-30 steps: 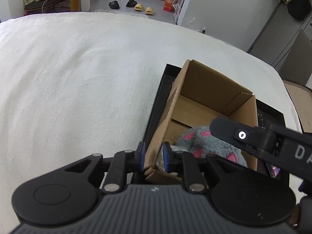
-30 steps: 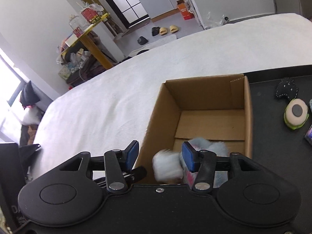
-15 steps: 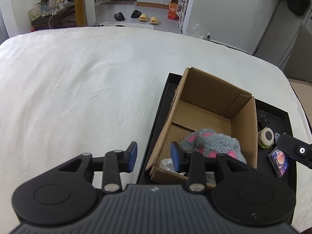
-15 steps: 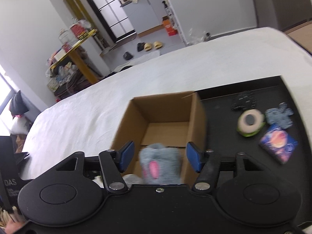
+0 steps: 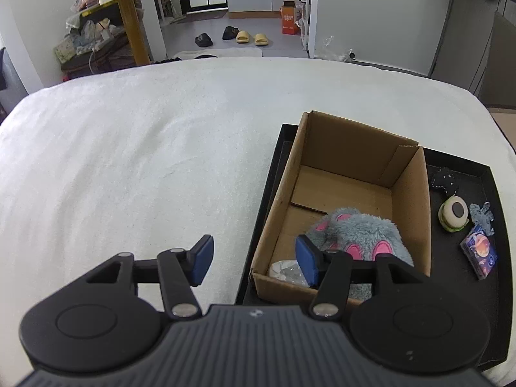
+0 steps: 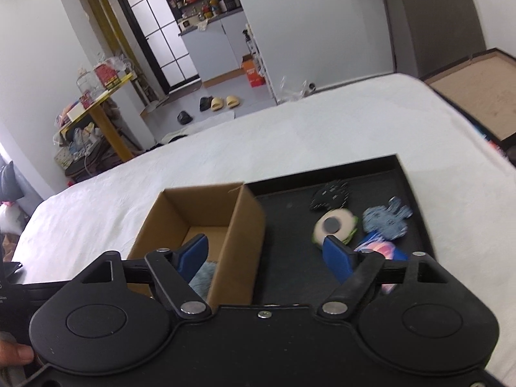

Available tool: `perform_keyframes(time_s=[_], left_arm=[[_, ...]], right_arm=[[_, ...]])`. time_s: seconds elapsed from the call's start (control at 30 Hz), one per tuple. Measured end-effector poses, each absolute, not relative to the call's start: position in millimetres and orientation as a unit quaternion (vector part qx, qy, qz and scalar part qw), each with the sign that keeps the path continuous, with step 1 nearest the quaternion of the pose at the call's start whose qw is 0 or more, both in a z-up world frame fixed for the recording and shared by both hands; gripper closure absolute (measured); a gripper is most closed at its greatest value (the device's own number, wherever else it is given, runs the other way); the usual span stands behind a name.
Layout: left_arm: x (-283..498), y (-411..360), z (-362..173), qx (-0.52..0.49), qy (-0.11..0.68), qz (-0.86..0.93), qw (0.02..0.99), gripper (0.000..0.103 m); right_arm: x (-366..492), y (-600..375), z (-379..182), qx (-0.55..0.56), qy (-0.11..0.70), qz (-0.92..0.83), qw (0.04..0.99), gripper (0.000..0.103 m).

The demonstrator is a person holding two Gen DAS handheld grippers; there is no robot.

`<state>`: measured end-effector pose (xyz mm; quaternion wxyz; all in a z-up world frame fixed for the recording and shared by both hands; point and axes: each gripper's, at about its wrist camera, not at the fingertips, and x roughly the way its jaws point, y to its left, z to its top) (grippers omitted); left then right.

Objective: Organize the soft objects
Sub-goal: 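Move the right gripper back to the blue tissue packet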

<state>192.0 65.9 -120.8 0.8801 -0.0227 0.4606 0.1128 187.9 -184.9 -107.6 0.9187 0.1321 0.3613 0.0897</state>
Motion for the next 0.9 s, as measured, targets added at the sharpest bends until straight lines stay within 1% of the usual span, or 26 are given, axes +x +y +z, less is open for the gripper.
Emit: perform_keyframes(time_s=[0.17,0.53,0.77,0.9], left_arm=[[193.0,56.2,-120.4,0.004,0.464,0.123,0.877,0.046],[197.0,34.0,-122.9,0.056,0.468,0.144,0.870,0.046],[196.8,22.4,-117.3,0.072,0.450,0.148,0.878,0.046],[199.9,18.0,-118.8,0.082,0.449,0.156,0.876,0.045]], right_arm=[[184.9,-206.0,-114.3,0.144,0.350,0.075,0.923,0.023],[180.4,-239.2,-136.0,0.166,0.338,0.051,0.925,0.022],[185.5,-251.2,-160.9,0.186,0.361,0.046,0.913,0.022],[184.5,-254.1,-168.4,0.195,0.360,0.040,0.912,0.022]])
